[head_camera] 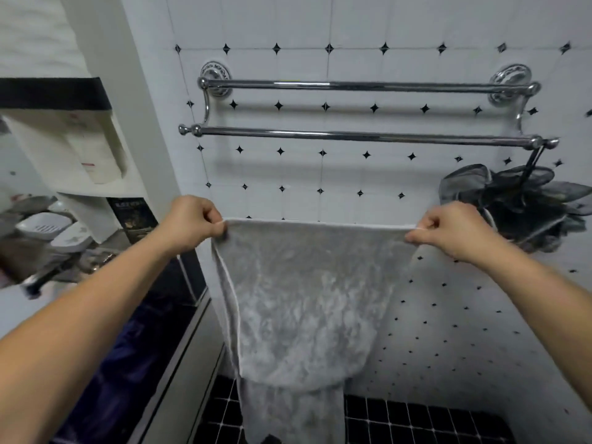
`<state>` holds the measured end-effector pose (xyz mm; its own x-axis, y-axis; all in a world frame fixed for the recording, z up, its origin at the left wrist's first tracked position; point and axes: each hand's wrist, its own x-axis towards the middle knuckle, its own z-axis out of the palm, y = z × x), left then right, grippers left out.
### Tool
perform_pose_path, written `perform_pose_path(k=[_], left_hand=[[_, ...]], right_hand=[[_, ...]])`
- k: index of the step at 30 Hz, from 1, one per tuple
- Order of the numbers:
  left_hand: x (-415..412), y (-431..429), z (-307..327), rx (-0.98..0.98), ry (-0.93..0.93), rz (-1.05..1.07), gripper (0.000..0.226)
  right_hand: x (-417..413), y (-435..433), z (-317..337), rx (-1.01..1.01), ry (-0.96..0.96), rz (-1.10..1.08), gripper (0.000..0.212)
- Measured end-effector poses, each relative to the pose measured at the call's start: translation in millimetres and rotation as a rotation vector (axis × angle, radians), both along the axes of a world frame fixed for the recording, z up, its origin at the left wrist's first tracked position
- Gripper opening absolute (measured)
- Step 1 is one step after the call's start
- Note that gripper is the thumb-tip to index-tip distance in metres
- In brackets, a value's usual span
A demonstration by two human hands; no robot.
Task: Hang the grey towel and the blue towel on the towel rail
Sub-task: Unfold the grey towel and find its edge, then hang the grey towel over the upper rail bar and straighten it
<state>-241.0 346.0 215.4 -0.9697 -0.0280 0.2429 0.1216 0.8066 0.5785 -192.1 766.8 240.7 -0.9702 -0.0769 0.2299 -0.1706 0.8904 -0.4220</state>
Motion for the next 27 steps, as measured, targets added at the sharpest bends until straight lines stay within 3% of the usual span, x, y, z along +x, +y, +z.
perform_pose_path(k=[4, 7, 11, 13, 15, 17, 20, 27], left_hand=[[1.1, -11.8, -2.8, 0.009, 0.043, 0.069, 0.013], [-3.5, -24.0, -4.6, -0.008, 0.064, 0.036, 0.017], [-31.5, -23.5, -12.0, -0.068, 0.128, 0.02, 0.028], [-47.1, -24.8, -12.9, -0.149, 0.091, 0.093, 0.028], [-58.6, -24.9, -12.7, -0.145, 0.047, 0.14, 0.019], [-71.8, -20.8, -14.5, 0.077, -0.011, 0.157, 0.016], [-95.7, -10.4, -16.3, 0.559, -0.122, 0.119, 0.017], [-148.5, 19.8, 16.0, 1.193, 0.079, -0.031, 0.011]], right_hand=[[-8.1, -13.1, -27.0, 0.043, -0.057, 0.147, 0.023], [-36.9, -1.9, -31.6, -0.025, -0.062, 0.061, 0.026], [-71.8, -18.9, -39.5, 0.092, -0.164, 0.01, 0.016], [-84.0, -23.4, -43.1, -0.035, -0.187, -0.046, 0.023], [-91.7, -23.1, -45.5, -0.285, -0.234, -0.098, 0.014], [-96.6, -28.8, -49.6, -0.687, -0.331, -0.138, 0.005], [-112.0, -44.5, -49.5, -1.169, -0.351, -0.189, 0.019], [-163.4, -37.2, 0.2, -1.549, 0.07, -0.297, 0.005]])
